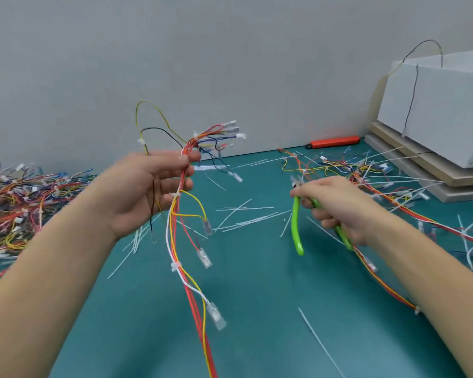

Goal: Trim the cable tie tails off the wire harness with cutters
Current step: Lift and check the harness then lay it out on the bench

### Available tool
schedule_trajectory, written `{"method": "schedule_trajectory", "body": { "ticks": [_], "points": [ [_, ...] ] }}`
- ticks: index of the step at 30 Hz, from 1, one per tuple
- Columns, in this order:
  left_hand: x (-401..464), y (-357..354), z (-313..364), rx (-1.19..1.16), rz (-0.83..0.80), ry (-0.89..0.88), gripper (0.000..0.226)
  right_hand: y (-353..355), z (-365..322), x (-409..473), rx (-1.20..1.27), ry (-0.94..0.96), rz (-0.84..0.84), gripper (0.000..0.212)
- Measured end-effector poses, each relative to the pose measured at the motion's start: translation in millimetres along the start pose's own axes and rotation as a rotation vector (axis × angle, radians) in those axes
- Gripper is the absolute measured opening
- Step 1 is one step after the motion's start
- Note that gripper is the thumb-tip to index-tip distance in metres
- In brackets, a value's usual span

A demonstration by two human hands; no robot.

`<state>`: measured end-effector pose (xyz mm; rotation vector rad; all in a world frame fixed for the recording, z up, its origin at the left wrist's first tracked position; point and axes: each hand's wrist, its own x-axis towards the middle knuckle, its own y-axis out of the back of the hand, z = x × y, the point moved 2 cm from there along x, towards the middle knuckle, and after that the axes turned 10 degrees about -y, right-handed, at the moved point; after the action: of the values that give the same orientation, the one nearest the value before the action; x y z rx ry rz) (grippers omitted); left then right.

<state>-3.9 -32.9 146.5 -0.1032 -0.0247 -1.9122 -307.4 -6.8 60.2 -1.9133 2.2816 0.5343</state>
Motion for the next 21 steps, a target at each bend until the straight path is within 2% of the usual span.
{"method": "schedule_trajectory", "body": {
  "ticks": [3, 6, 11, 18, 20, 21],
  "points": [
    [11.0, -2.4, 8.5, -0.005, 0.059, -0.049, 0.017, -16.7, 6.9, -7.3, -0.378, 0.058, 0.028, 0.032],
    [21.2, -7.4, 13.1, -0.077, 0.067, -0.033, 0.015, -26.5, 10.6, -7.9, -0.615, 0.165, 0.118, 0.036],
    [35.6, -4.8, 26.1, -0.093, 0.111, -0.135, 0.017, -30.2, 7.6, -9.3, -0.720, 0.260, 0.226, 0.016],
    [45.3, 4.8, 45.0, -0.245, 0.217, -0.280, 0.017, -33.6, 5.4, -14.4, -0.863, 0.366, 0.296, 0.016],
    [47.9, 6.9, 49.1, -0.272, 0.231, -0.315, 0.017, -39.3, -2.1, -24.4, -0.780, 0.532, 0.354, 0.015],
    [49.3, 7.3, 50.3, -0.280, 0.241, -0.327, 0.017, -43.0, -6.1, -30.5, -0.645, 0.574, 0.312, 0.018]
  ]
}}
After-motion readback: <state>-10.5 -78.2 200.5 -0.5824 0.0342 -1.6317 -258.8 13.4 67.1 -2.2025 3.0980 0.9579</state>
